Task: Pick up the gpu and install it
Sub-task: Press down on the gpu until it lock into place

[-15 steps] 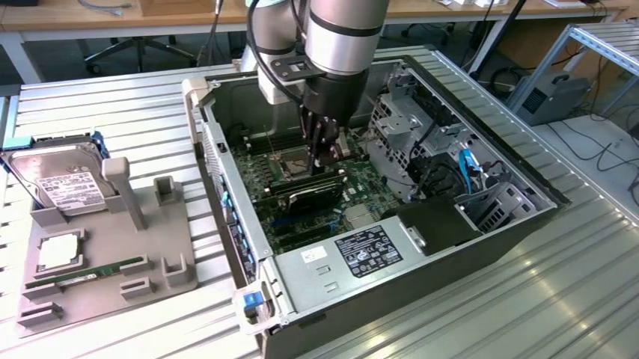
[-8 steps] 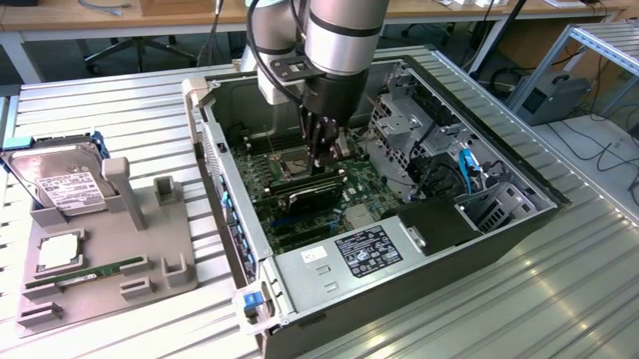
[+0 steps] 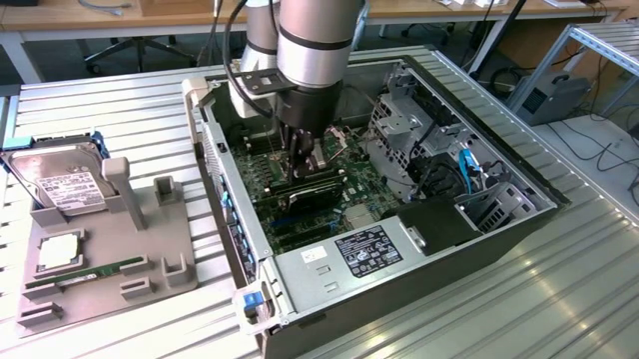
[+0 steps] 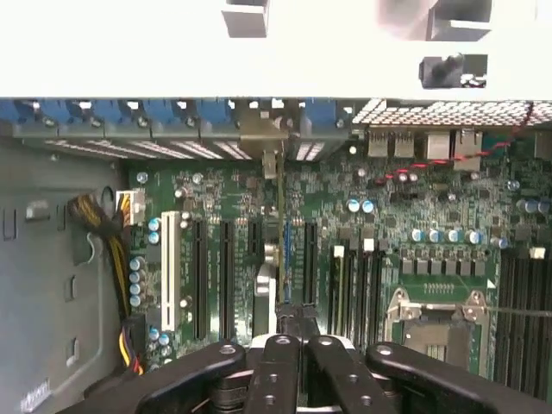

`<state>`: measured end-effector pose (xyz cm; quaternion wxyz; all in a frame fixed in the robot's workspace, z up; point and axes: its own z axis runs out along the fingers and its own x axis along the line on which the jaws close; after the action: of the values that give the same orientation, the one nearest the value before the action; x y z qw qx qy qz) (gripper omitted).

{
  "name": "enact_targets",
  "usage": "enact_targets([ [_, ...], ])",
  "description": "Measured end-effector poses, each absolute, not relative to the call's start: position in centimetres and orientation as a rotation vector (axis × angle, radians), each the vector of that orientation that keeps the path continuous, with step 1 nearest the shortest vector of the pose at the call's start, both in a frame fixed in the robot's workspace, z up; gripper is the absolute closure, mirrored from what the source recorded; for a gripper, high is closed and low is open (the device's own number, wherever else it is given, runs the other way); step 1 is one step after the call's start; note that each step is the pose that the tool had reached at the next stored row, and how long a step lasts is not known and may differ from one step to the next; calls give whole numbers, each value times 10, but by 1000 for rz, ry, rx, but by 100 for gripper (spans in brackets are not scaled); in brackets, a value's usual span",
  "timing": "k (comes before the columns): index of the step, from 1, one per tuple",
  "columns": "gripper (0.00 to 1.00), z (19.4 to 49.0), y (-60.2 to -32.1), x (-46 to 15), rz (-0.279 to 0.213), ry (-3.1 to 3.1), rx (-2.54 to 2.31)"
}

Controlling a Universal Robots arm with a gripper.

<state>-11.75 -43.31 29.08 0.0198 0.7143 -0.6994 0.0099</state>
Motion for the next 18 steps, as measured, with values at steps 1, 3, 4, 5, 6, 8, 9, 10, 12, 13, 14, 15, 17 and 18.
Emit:
enact_targets([
  [1,89,290,-433,-121,31,-2170,2216],
  [3,89,289,-433,-131,32,-2170,2216],
  [4,89,289,-434,-137,32,-2170,2216],
  [5,89,289,-435,-140,32,-2170,2216],
  [6,89,289,-435,-143,32,-2170,2216],
  [8,89,286,-436,-145,32,-2170,2216],
  [9,89,284,-436,-146,32,-2170,2216],
  [10,89,284,-436,-146,32,-2170,2216],
  [12,89,283,-436,-149,32,-2170,2216],
  [13,89,283,-436,-150,32,-2170,2216],
  [14,89,282,-437,-152,32,-2170,2216],
  [15,89,282,-437,-154,32,-2170,2216],
  [17,89,281,-437,-157,32,-2170,2216],
  [18,89,281,-437,-157,32,-2170,2216],
])
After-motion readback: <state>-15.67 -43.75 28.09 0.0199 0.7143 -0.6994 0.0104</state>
